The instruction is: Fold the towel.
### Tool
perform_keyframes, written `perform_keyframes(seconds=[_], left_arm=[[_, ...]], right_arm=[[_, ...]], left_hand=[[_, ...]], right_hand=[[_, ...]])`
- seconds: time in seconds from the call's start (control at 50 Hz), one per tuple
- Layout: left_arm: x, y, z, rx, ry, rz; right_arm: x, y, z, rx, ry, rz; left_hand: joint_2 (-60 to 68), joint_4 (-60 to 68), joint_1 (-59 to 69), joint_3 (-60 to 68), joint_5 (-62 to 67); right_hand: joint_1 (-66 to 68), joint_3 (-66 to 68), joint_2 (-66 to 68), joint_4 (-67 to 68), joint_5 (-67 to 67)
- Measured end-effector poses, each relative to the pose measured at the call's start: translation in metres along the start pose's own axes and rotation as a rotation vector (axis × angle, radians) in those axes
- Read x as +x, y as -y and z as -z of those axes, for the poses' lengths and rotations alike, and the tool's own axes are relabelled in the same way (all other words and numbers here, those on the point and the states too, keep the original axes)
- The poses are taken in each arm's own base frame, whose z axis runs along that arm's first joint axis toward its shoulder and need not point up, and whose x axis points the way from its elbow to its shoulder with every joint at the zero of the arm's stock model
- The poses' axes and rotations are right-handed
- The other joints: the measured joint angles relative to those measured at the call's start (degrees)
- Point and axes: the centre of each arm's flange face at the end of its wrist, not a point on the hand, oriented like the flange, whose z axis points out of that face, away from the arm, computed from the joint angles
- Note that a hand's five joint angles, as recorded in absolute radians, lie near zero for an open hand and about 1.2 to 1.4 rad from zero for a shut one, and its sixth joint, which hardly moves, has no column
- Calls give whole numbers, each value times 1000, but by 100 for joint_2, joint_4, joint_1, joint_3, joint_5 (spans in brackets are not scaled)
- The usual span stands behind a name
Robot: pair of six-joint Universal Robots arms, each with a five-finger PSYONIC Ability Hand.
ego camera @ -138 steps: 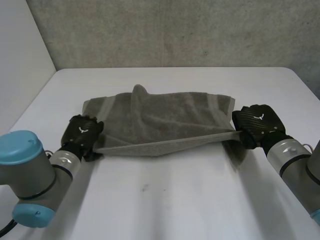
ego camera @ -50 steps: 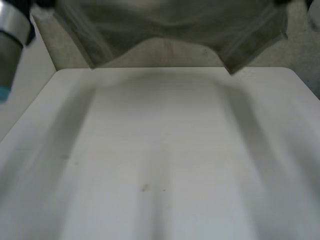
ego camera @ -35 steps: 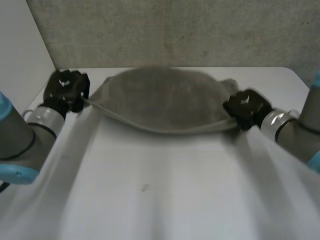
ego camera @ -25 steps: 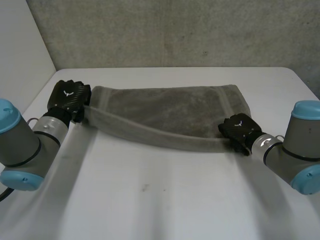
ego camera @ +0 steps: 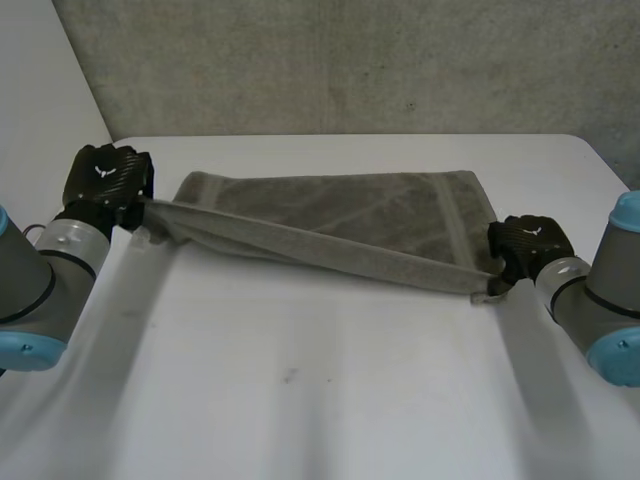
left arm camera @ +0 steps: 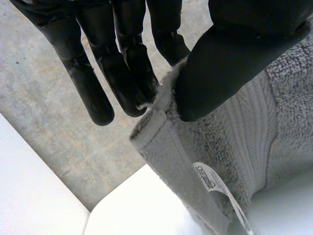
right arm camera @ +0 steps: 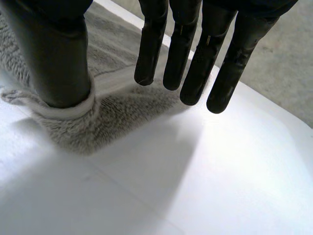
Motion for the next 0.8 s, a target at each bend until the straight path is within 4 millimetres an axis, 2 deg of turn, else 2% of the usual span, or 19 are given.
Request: perform_keyframes(seconds=[0.1,0.14,0.22,0.26,0.32,0.38,0.46,0.52,0.6,0.7,0.8], left_arm=[[-3,-1,-1,-2,7,-1],[-3,-1,-1,-2,9,0],[-3,-1,0,-4,8,0],[-2,-2,0,-6,7,1],[-1,-3,1,-13,3,2],[1,-4,3,-20,-4,2],[3,-3,7,-28,-12,0],[4,1,14,-43,-22,-1],[6,7,29,-81,-40,2],[7,19,53,-135,-62,10],[2,44,83,-136,-60,8]], right_arm=[[8,0,4,-36,-13,-17],[12,0,6,-56,-14,-33],[14,-1,8,-77,-8,-62],[14,-2,9,-83,-2,-76],[11,-3,10,-87,20,-106],[8,0,11,-73,47,-119],[11,16,16,-20,62,-100],[22,46,32,72,40,-28],[34,73,54,151,-3,99],[40,91,84,199,-54,314],[45,106,117,231,-118,541]], left_hand=[[0,0,0,0,0],[0,0,20,0,0],[0,0,21,0,0],[0,0,21,0,0],[0,0,22,0,0],[0,0,25,0,1],[0,0,25,0,1],[0,0,25,0,1],[0,0,25,0,1],[0,0,25,0,2],[0,0,25,0,2]], right_hand=[[340,354,173,354,265],[922,944,926,927,808],[1286,1297,1309,1306,1154],[1803,1799,1802,1804,1702],[3429,3379,3403,3398,3385],[3491,3501,3486,3520,3520],[3491,3501,3486,3520,3520],[3491,3501,3486,3520,3520],[3491,3501,3486,3520,3520],[3491,3501,3486,3520,3524],[3492,3501,3486,3520,3520]])
